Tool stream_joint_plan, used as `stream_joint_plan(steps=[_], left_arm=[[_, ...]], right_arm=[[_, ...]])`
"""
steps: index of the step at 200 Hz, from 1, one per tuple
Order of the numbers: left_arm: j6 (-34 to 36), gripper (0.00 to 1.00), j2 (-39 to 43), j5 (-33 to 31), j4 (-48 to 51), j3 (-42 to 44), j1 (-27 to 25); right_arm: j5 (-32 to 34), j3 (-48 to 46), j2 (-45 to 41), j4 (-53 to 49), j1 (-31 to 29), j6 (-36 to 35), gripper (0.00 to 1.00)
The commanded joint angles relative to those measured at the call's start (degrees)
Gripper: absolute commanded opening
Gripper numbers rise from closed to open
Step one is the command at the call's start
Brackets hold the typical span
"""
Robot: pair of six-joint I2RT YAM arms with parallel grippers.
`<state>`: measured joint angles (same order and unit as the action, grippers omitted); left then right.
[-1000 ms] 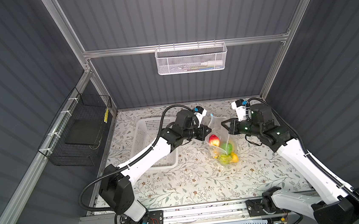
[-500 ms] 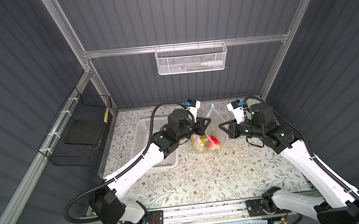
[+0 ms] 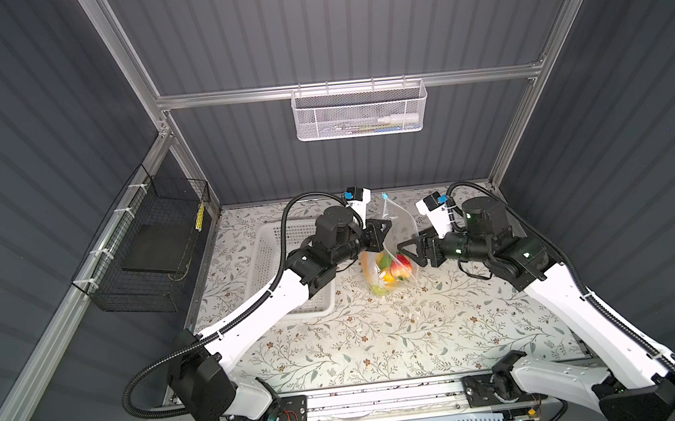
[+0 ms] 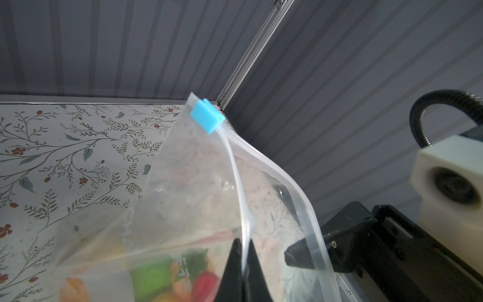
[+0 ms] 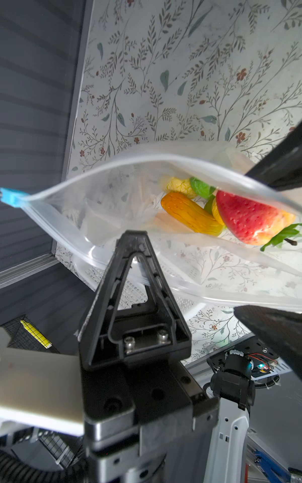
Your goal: Place the food in the zip-top bag and seal the zipper
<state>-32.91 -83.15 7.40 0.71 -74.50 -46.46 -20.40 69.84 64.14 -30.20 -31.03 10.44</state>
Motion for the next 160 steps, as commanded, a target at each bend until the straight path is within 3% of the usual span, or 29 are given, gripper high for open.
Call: stream_joint_plan(steps=[1,57,92,123,160], left_arm=[[-0.94,0.0,-0.82,-0.91,-1.94,-0.07,-0.2],[-1.68,0.0,-1.28,-1.73,-1.78,-0.38,-0.2],[-2.63,0.0,-1.04,-2.84,-1.87,0.21,-0.21],[-3.4,0.0,-0.37,-3.59,-2.26,0.83,-0.17],[-3.86,0.02,0.01,-3.97,-2.58,1.37,-0.19]], right_arm=[[7.9,2.82,1.93,-1.5,-4.3,-3.98,0.7],[25.49,8.07,8.07,-8.62,-12.82,-7.51,0.73],[36.11,11.06,12.27,-11.54,-16.08,-7.29,0.68],[39.09,11.19,13.16,-10.97,-16.59,-5.72,0.55],[39.21,10.88,12.43,-9.45,-16.7,-5.01,0.28]])
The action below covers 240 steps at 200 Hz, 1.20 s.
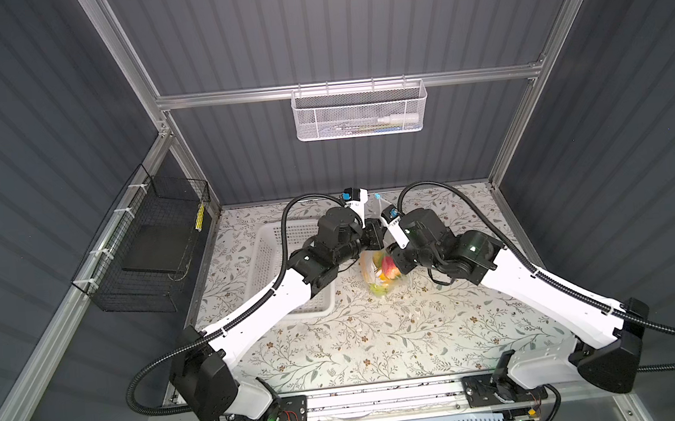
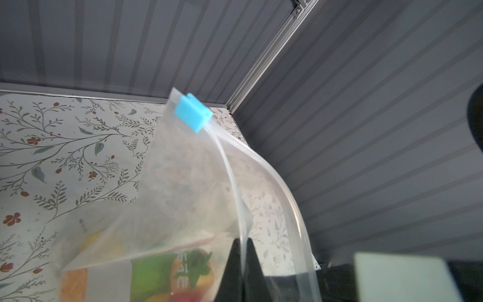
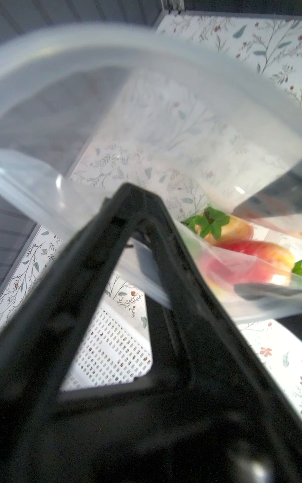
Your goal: Place the food in the zip-top bag and seal the zipper
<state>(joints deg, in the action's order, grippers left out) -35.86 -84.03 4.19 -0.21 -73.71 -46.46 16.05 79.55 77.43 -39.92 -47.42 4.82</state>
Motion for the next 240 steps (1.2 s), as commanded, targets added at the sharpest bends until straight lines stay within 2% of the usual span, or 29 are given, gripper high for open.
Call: stream_joint_plan(steps=[1,14,43,52,65,84,107,130,141,180,217,240], left_arm=[[-0.9,0.02,0.88,-0.76,-1.65,0.59,-0.16],[-0.96,0.14,1.08,-0.71,-1.72,0.73,-0.17],[2.19,0.69,3.31,-2.5,-0.93,0.98,0.13],[3.91,0.78,4.52,-3.22,-0.28,0.94,0.68],[5.95,0.86,6.49,-3.42,0.41,1.13,2.53],[7.68,0.88,8.79,0.06,-0.12,2.26,7.19],[9.78,0.88,10.26,7.97,-3.09,4.39,11.82],[13.77,0.88,10.33,14.22,-5.59,6.27,13.47],[15.28,0.88,10.2,19.37,-6.7,7.31,14.29],[18.74,0.84,9.32,28.9,-11.67,12.17,16.61],[21.87,0.74,8.57,32.24,-15.44,15.41,16.84],[24.15,0.73,7.85,31.41,-16.41,16.51,17.31]], right_arm=[[2.75,1.15,-0.91,0.28,-0.31,0.62,0.27],[2.91,1.01,-1.43,0.94,-0.31,0.63,0.18],[3.57,-0.11,-3.44,2.7,-0.13,-0.55,0.09],[2.35,-0.5,-4.31,3.45,0.27,-1.34,0.09],[-2.03,-0.58,-5.48,4.0,1.57,-2.24,0.08],[-10.39,-0.32,-6.99,4.46,4.42,-4.21,0.05],[-19.0,0.47,-8.31,3.44,6.54,-8.31,0.0],[-24.88,0.23,-9.65,2.5,8.43,-11.08,0.0],[-27.26,-0.38,-10.16,2.4,9.72,-11.68,0.0],[-33.63,-3.92,-11.64,3.05,13.16,-12.58,0.0],[-38.7,-5.37,-11.66,3.46,14.72,-12.75,0.0],[-40.88,-5.44,-12.03,3.67,15.07,-13.19,0.0]])
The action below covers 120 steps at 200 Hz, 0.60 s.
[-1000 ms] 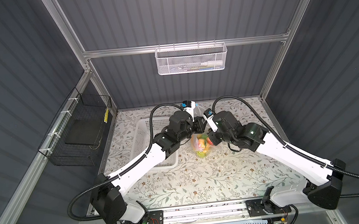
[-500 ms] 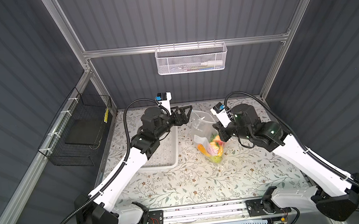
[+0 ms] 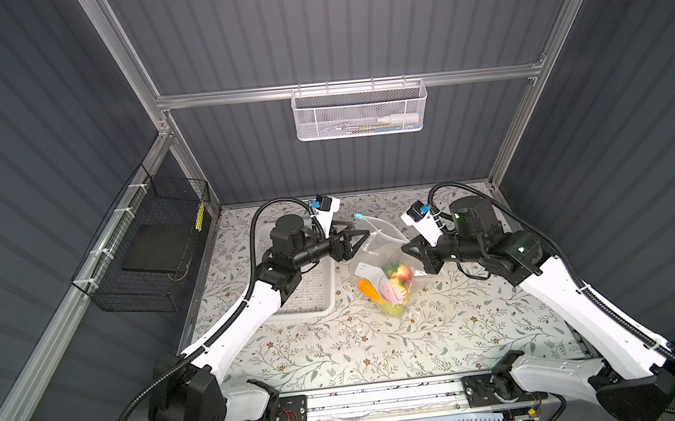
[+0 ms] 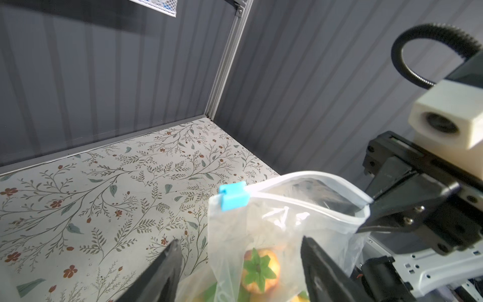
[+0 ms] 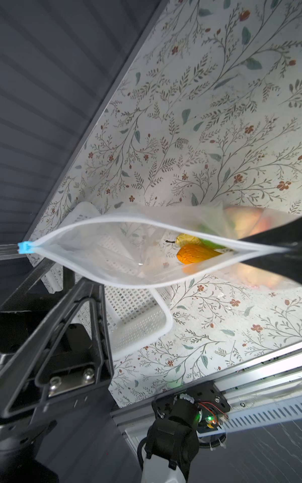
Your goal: Place the food in the zip-top bag and seal the zipper
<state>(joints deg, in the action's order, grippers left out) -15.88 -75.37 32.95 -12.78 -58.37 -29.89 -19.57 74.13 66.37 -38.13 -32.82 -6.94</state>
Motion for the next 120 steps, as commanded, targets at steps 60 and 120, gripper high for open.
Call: stream_joint_plan(steps=[60,120], left_arm=[[2.96,0.75,-4.23,9.72,-18.22,5.92,4.08],[3.9,0.6,-6.21,15.72,-16.94,1.22,4.75]], right_arm=[[-7.95,-0.34,-1.51,2.13,1.89,-1.43,0.0],[-9.16,0.01,-1.3,1.86,2.7,-1.47,0.0]])
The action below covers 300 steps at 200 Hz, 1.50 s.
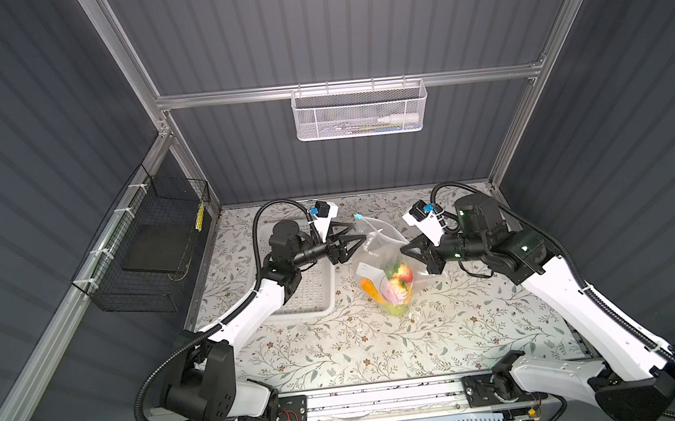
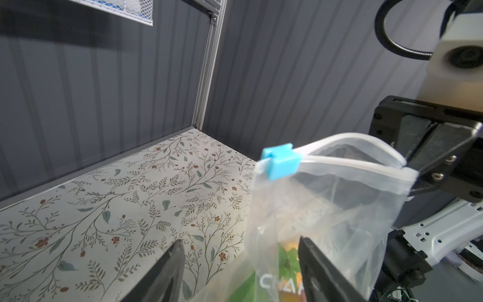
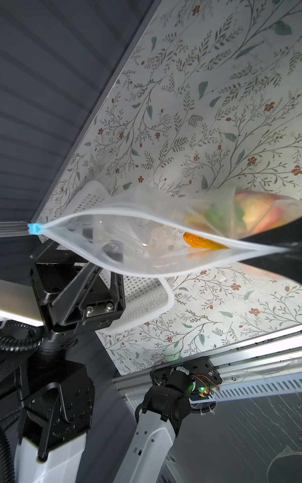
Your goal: Place the food in the zip-top bag and seal the zipper
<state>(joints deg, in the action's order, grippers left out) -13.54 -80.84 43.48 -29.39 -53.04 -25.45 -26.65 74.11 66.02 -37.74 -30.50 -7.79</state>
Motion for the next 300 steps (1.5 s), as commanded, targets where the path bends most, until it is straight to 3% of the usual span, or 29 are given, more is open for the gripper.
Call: stream_joint_plan(steps=[1,13,59,112,155,170,183,205,227,265,300], left_arm=[[1.66,0.59,-0.78,5.33,-0.06,-4.28,0.32],[2.11,0.5,-1.38,7.73,1.97,-6.22,0.32],[-1.22,0.33,-3.76,12.98,0.29,-8.53,0.32],[-1.36,0.0,-4.8,15.34,3.57,-10.57,0.33],[3.07,0.0,-2.4,10.65,9.79,-10.92,0.32],[5.15,0.0,-1.9,9.52,12.99,-11.67,0.23],[6.83,0.0,-1.7,9.11,15.75,-12.47,0.06],[12.15,0.0,-1.86,7.55,23.37,-14.87,-1.1],[15.06,0.0,-2.4,6.69,27.93,-16.82,-2.86],[16.25,0.0,-3.62,5.8,30.45,-18.67,-5.4],[18.24,0.0,-3.41,3.64,33.6,-20.24,-8.0]], right_arm=[[-2.08,0.05,-0.92,1.5,0.37,-0.63,0.0],[-2.34,0.06,-0.88,1.38,0.46,-0.6,0.0],[-2.7,0.19,-0.58,1.15,0.62,-0.47,0.0],[-2.09,0.04,-0.8,1.19,0.78,-0.45,0.0],[-0.71,-0.32,-1.22,0.47,0.84,-0.04,0.0],[0.88,-0.15,-1.52,0.22,0.82,-0.32,0.09],[2.3,0.54,-3.03,0.24,0.79,-0.38,0.26],[3.54,3.28,-3.36,-0.4,0.79,-1.07,0.42],[3.18,6.29,-2.23,-0.38,0.71,-1.54,0.52],[1.84,11.1,3.17,1.87,-0.07,-2.05,0.59],[2.44,16.78,9.32,1.71,-2.12,-3.99,0.55]])
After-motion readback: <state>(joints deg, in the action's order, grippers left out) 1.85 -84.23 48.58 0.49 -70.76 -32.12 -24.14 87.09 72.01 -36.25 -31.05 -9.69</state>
